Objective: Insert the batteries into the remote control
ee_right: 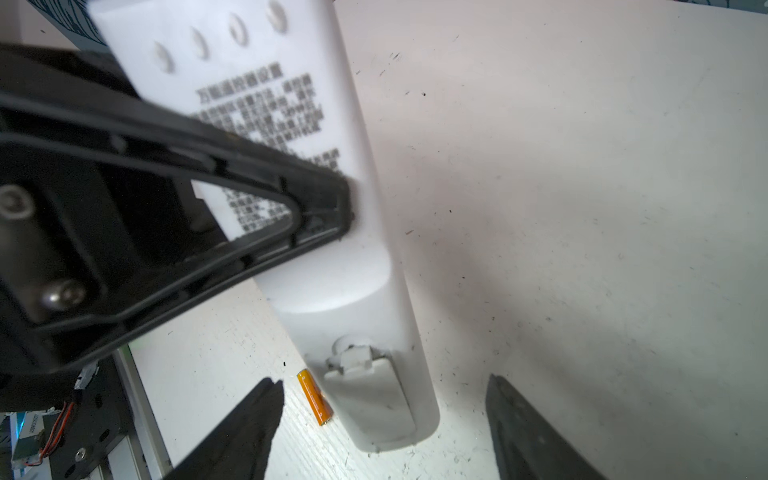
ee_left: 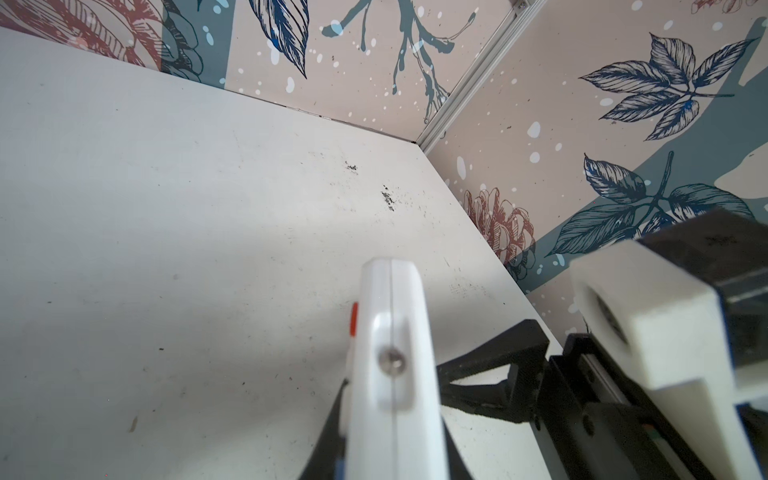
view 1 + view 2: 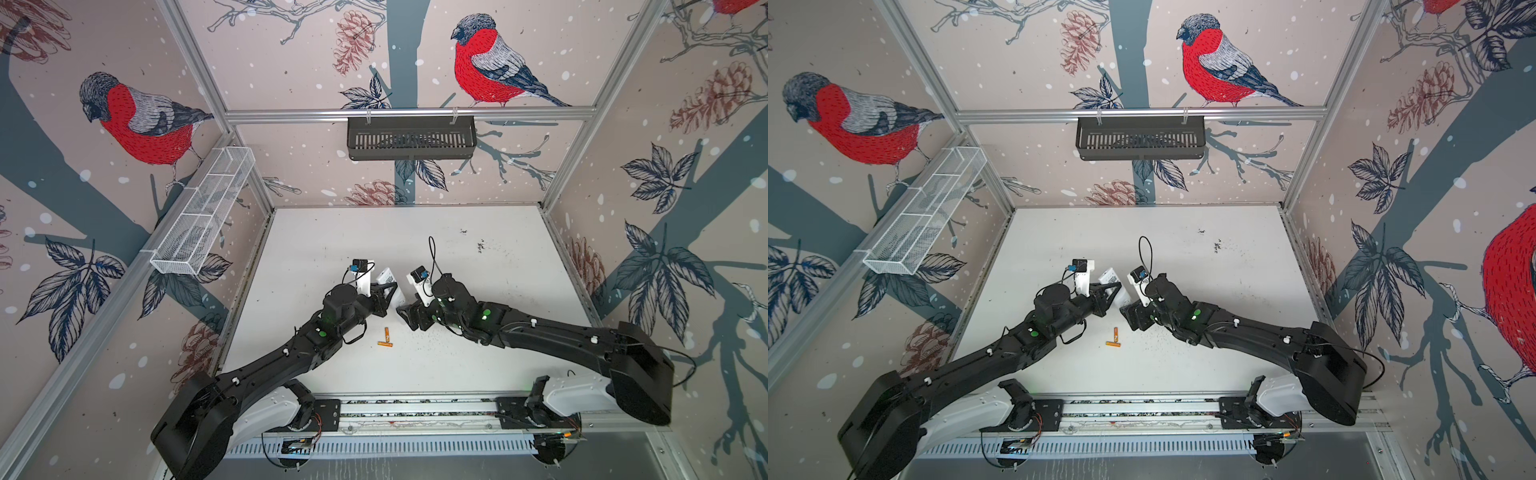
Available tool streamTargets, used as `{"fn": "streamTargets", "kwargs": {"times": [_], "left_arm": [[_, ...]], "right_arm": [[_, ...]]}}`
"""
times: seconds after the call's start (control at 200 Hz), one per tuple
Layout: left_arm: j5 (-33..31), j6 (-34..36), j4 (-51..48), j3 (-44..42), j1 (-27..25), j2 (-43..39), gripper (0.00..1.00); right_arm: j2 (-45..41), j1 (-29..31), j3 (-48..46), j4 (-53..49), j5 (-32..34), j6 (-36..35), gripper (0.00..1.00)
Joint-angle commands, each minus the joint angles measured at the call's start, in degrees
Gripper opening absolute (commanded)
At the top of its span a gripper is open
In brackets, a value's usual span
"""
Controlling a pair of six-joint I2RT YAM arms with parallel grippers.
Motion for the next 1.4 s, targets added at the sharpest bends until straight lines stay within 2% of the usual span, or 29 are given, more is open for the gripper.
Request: {"fn": "streamTargets", "kwargs": {"times": [0.0,0.27,0.921,1.391], "left_arm": [[1.9,0.8,0.2,0.9,0.0,0.1,0.00],[3.2,0.8,0.5,1.1,0.1,0.0,0.00],[10.1,0.7,3.1,1.5,0.2,1.9,0.00],[10.3,0.6,2.8,2.0,0.2,1.9,0.00]], "right_arm": [[0.3,0.0,0.3,1.2,0.1,-1.0,0.79],[0.5,0.0,-0.4,1.7,-1.0,-1.7,0.73],[-0.9,-1.4,-3.1,2.6,-4.5,-3.6,0.47],[-1.0,-1.8,-3.5,2.6,-5.5,-4.2,0.34]]}}
